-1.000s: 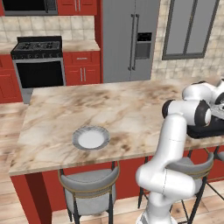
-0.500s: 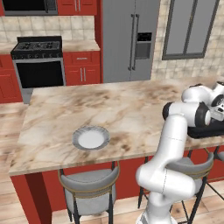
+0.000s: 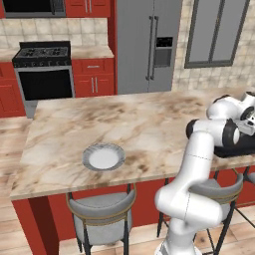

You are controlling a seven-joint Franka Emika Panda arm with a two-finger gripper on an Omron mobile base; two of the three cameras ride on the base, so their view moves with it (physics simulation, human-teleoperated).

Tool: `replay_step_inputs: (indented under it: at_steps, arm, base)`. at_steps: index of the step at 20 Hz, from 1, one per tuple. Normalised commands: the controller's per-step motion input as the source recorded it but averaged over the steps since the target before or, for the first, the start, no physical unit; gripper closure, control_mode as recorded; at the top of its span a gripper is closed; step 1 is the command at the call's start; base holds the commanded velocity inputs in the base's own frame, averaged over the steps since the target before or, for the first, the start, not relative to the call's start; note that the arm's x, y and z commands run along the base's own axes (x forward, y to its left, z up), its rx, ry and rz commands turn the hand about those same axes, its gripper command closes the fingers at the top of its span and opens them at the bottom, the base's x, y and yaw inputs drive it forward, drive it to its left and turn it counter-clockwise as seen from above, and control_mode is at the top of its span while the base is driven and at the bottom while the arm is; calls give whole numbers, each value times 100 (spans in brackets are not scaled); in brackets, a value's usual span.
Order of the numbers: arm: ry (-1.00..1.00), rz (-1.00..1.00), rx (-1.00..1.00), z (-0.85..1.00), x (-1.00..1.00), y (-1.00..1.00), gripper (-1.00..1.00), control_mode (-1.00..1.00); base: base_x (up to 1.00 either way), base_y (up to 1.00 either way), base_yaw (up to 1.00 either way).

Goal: Create a steak meal by picking up the steak and asparagus from the tray and placing them on the plate. Leave the dumpling on the tray.

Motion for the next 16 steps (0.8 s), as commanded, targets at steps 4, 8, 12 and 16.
replay_step_inputs:
  at_steps: [4, 8, 12, 16]
  arm:
    - [0, 0, 0, 0, 18, -24, -100, -100]
    - [0, 0, 0, -6, 21, -7, -100, -100]
    - [-1, 0, 0, -18, 18, 0, -100, -100]
    - [-1, 0, 0, -37, -1, 0, -100, -100]
  base:
    - [0, 0, 0]
    - [0, 0, 0]
    - [0, 0, 0]
    - [0, 0, 0]
